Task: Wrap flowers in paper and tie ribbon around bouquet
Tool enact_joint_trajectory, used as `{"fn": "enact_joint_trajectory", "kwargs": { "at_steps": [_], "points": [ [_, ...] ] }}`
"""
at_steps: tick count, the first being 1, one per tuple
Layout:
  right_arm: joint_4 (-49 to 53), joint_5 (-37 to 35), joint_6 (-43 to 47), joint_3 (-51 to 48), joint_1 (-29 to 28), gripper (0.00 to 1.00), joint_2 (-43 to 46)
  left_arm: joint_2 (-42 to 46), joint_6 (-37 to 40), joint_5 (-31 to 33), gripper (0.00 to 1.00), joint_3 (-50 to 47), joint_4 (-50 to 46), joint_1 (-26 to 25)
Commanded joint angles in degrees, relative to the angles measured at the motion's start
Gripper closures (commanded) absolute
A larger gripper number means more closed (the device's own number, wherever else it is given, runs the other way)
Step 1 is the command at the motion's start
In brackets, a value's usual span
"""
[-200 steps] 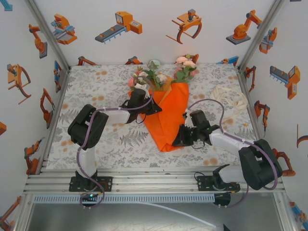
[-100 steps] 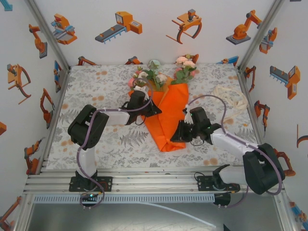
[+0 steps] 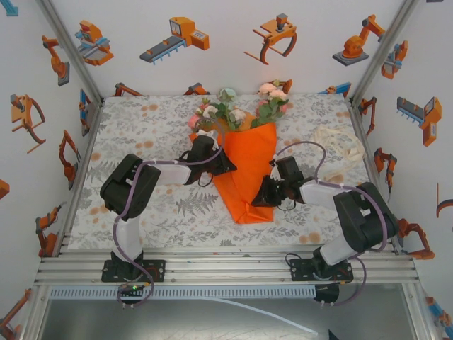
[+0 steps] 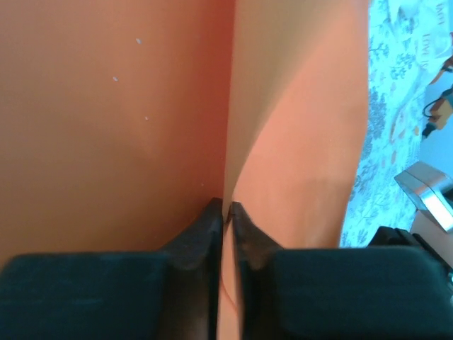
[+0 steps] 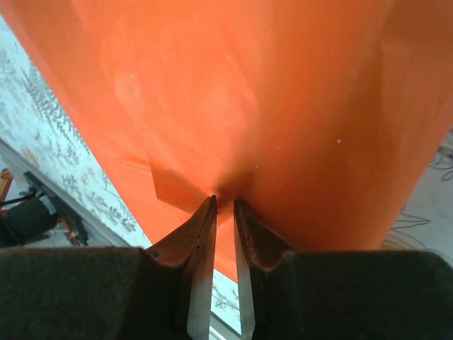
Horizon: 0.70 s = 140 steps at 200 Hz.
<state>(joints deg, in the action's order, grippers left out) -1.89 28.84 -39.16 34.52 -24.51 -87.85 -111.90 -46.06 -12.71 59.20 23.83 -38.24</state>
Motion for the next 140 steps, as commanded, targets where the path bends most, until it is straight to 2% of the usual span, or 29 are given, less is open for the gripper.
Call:
{"fn": "enact_joint_trajectory", "kwargs": {
  "at_steps": [1, 15, 32, 45, 60, 79, 105, 140],
  "points": [
    [-1.4, 3.2, 1.7, -1.1, -0.4, 0.79, -0.6, 4.2, 3.2, 1.7, 0.69, 2.6, -5.3, 0.0],
    [-1.4, 3.5, 2.0, -1.3, -0.4, 0.78, -0.7, 7.2, 5.0, 4.7, 0.66, 4.4, -10.7, -0.1],
    [-1.4, 3.3, 2.2, -1.6, -0.4, 0.78, -0.7, 10.7, 8.0, 11.8, 0.66, 7.8, -19.3, -0.9],
    [-1.5, 3.4, 2.2, -1.7, -0.4, 0.78, -0.7, 11.7, 11.5, 14.7, 0.67, 10.2, -21.4, -2.5],
    [-1.9, 3.4, 2.2, -1.9, -0.4, 0.78, -1.0, 9.6, 13.4, 14.7, 0.67, 14.0, -22.3, -3.8],
    [-2.3, 3.8, 1.8, -1.9, -0.4, 0.78, -1.5, 4.5, 12.2, 14.5, 0.69, 18.9, -25.6, -4.3],
    [-3.0, 3.8, 0.6, -2.5, -0.4, 0.78, -0.6, -2.5, 10.9, 11.9, 0.72, 20.1, -22.1, -4.5],
    [-2.1, -0.2, -1.9, -7.4, -0.4, 0.78, 7.3, -7.5, 10.5, 10.9, 0.76, 20.5, -21.8, -4.1]
  ]
}}
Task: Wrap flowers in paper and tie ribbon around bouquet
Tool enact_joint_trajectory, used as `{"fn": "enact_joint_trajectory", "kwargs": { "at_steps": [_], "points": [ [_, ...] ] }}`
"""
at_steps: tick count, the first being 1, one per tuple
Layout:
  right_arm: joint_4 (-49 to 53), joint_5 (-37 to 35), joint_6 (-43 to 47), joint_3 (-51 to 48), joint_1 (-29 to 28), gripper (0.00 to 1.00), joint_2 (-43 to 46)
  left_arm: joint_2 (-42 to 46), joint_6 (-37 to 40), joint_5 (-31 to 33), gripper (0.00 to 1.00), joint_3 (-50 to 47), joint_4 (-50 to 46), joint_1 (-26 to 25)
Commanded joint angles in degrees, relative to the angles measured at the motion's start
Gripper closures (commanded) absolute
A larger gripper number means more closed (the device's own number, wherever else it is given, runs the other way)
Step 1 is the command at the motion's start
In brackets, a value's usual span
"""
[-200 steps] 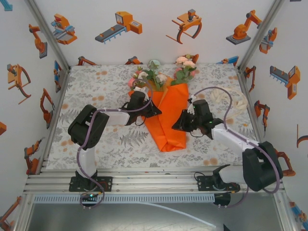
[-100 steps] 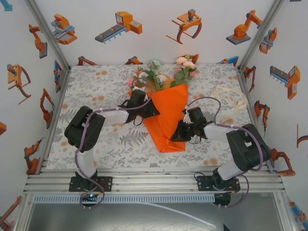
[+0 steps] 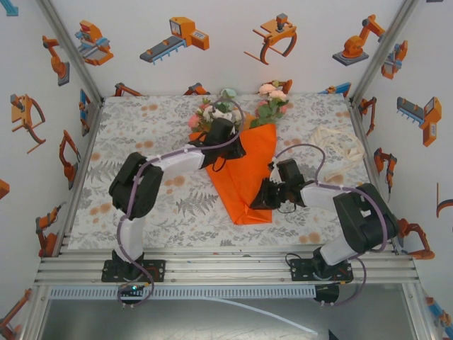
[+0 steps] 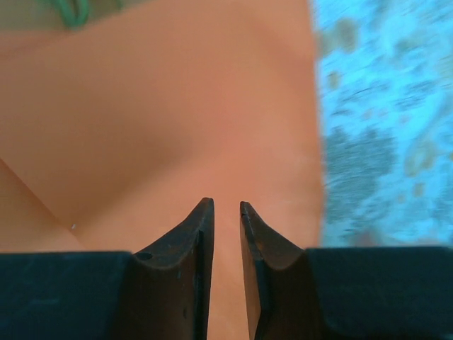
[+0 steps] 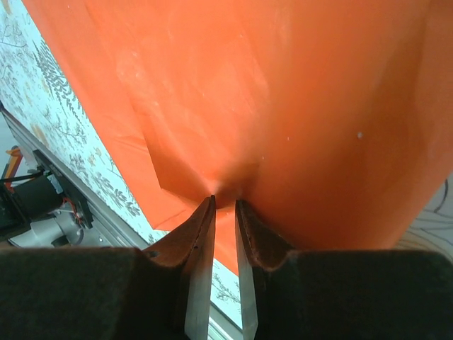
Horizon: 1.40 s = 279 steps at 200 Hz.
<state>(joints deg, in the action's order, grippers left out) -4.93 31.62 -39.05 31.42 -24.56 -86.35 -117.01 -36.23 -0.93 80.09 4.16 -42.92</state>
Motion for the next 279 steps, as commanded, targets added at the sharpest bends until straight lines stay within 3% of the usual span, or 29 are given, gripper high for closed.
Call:
{"fn": "enact_joint_trajectory", "kwargs": {
  "at_steps": [1, 29, 70, 100, 138, 166, 213, 279],
  "points": [
    [0.9, -3.0, -2.1, -4.6, -0.3, 0.78, 6.1, -2.5, 0.7, -1.0, 0.76, -0.4, -2.1, 0.6],
    [4.6, -5.0, -2.6, -7.0, -0.3, 0.78, 13.7, -4.0, -0.4, -1.7, 0.78, -1.0, -1.8, 0.8],
    [10.5, -14.0, -3.5, 1.4, 2.6, 0.78, 19.4, 1.2, -0.9, -2.8, 0.77, -5.6, 6.3, 0.8],
    [6.3, -11.6, -5.2, 7.9, 6.8, 0.79, 12.6, 9.2, 0.9, -3.3, 0.65, -6.4, 4.5, 0.7],
    [-0.2, -8.0, -6.3, 12.5, 9.9, 0.79, 2.6, 14.8, 2.4, -9.9, 0.64, -8.2, 2.5, -2.5],
    [-3.0, -4.6, -6.4, 15.4, 11.6, 0.79, -4.5, 13.3, 2.5, -9.2, 0.64, -11.3, 1.7, -7.0],
    [-3.2, -0.6, -5.4, 19.6, 12.1, 0.79, -13.6, 8.7, -0.7, -11.0, 0.70, -17.1, 4.0, -9.4],
    [-1.5, 3.1, -3.1, 23.3, 17.0, 0.78, -18.1, 12.0, -1.5, -4.0, 0.80, -25.9, 1.6, -9.5]
  ]
}}
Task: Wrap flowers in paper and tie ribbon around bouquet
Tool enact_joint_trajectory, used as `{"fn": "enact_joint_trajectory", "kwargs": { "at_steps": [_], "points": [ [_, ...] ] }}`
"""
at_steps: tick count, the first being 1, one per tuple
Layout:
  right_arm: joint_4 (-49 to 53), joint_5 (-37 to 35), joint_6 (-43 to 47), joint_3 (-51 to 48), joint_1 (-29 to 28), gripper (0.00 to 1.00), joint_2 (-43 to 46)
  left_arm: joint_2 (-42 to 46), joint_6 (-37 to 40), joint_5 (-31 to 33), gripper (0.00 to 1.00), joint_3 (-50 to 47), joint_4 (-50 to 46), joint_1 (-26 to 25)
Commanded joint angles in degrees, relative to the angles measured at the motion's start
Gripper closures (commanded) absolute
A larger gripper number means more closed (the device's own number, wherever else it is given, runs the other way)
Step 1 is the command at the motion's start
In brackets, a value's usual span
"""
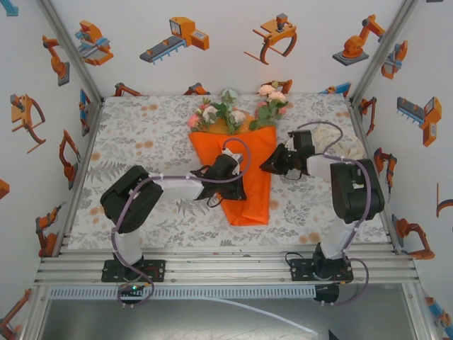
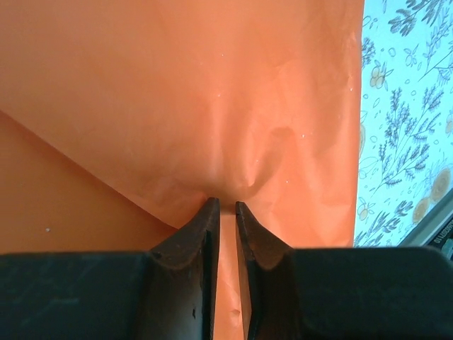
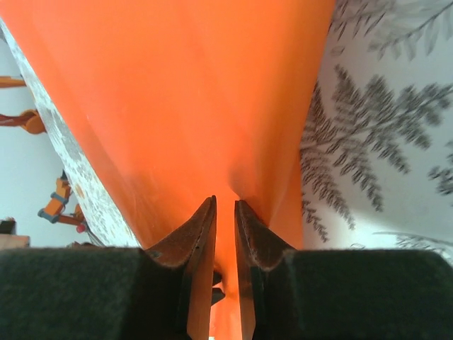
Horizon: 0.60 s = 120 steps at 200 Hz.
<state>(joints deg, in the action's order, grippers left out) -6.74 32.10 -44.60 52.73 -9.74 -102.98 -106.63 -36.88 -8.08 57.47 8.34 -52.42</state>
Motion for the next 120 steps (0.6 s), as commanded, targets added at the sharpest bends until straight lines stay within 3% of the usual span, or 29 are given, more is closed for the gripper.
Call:
{"fn": "enact_joint_trajectory", "kwargs": {
  "at_steps": [1, 50, 120],
  "points": [
    [0.3, 2.7, 2.5, 2.0, 2.2, 0.78, -1.5, 1.7, -0.9, 3.1, 0.80, -3.3, -2.5, 0.0],
    [-1.7, 3.6, 3.2, 6.4, 4.1, 0.77, -9.8, 2.6, -3.2, 3.9, 0.83, -5.3, 0.5, 0.0],
    [11.0, 3.5, 6.4, 31.6, 8.4, 0.77, -21.2, 6.0, -3.1, 4.3, 0.84, -6.3, 0.2, 0.0]
  ]
}}
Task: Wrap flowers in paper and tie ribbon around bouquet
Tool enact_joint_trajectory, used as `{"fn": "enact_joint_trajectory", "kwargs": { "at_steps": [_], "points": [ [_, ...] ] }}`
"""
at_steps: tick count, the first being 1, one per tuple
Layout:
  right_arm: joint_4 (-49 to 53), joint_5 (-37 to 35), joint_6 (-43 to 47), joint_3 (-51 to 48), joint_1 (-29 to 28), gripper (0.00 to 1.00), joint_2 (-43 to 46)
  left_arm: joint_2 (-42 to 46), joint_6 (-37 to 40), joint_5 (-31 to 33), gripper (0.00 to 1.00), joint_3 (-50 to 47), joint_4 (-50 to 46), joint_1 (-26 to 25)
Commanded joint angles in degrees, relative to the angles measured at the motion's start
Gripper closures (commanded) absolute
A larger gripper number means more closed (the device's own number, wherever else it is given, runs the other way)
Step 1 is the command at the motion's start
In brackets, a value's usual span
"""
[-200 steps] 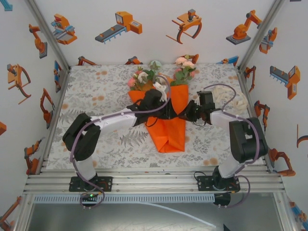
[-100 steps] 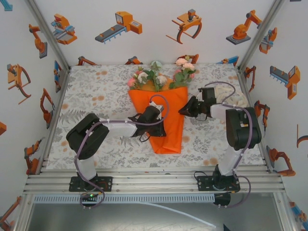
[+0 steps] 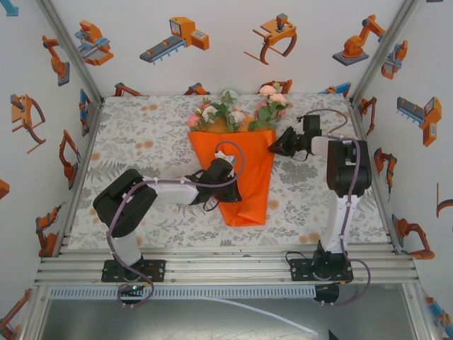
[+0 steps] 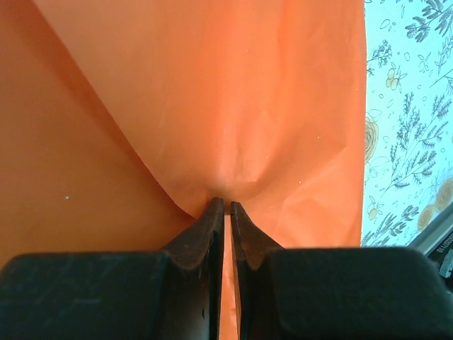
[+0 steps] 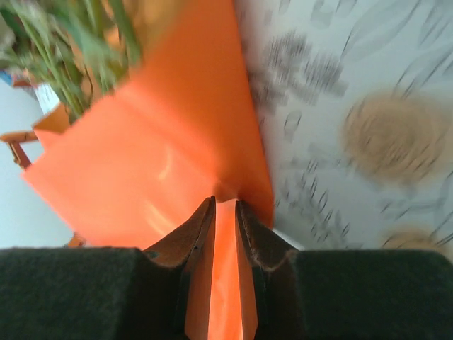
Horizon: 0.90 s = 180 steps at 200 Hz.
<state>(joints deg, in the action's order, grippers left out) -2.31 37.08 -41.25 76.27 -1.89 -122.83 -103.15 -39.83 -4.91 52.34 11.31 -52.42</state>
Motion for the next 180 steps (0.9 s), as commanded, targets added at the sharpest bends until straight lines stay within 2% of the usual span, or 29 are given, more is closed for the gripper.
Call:
{"fn": "enact_joint_trajectory", "kwargs": {
  "at_steps": [1, 19, 30, 47, 65, 92, 103, 126, 164, 180],
  "points": [
    [6.8, -1.4, 3.2, 8.4, 0.6, 0.77, -1.3, 2.6, -0.2, 1.1, 0.84, -1.1, -2.7, 0.0],
    [13.3, -1.4, 5.2, 14.2, 0.6, 0.76, -0.2, 3.9, -0.2, 0.7, 0.81, -0.6, -2.8, -0.1],
    [15.0, -0.6, 5.7, 13.3, 0.4, 0.76, 2.7, 4.9, 0.0, 0.7, 0.78, 0.2, -3.5, -0.1],
    [11.5, -0.1, 5.4, 4.0, -0.7, 0.75, 10.6, 6.2, 0.7, 0.6, 0.73, 1.9, -5.1, -0.1],
    [6.5, -0.1, 4.2, -8.7, -2.0, 0.75, 19.4, 7.2, 1.4, -0.9, 0.73, 3.5, -5.2, -0.4],
    [1.4, -0.5, 2.4, -22.6, -3.9, 0.78, 29.2, 7.1, 4.7, -8.3, 0.72, 7.4, -5.1, -2.8],
    [0.6, -0.7, 2.1, -26.0, -4.9, 0.80, 31.1, 6.1, 6.3, -9.0, 0.72, 10.0, -7.7, -4.8],
    [-2.4, -1.2, 1.3, -30.6, -7.0, 0.82, 30.9, 2.3, 8.3, -4.9, 0.72, 12.9, -12.4, -7.7],
    [-7.9, 0.2, -0.4, -31.6, -7.9, 0.84, 23.0, -2.9, 7.5, 1.3, 0.75, 9.8, -11.3, -7.8],
    [-7.7, 0.7, 0.0, -30.3, -7.9, 0.84, 20.4, -4.2, 7.2, 4.5, 0.78, 9.2, -13.7, -7.7]
  ]
}}
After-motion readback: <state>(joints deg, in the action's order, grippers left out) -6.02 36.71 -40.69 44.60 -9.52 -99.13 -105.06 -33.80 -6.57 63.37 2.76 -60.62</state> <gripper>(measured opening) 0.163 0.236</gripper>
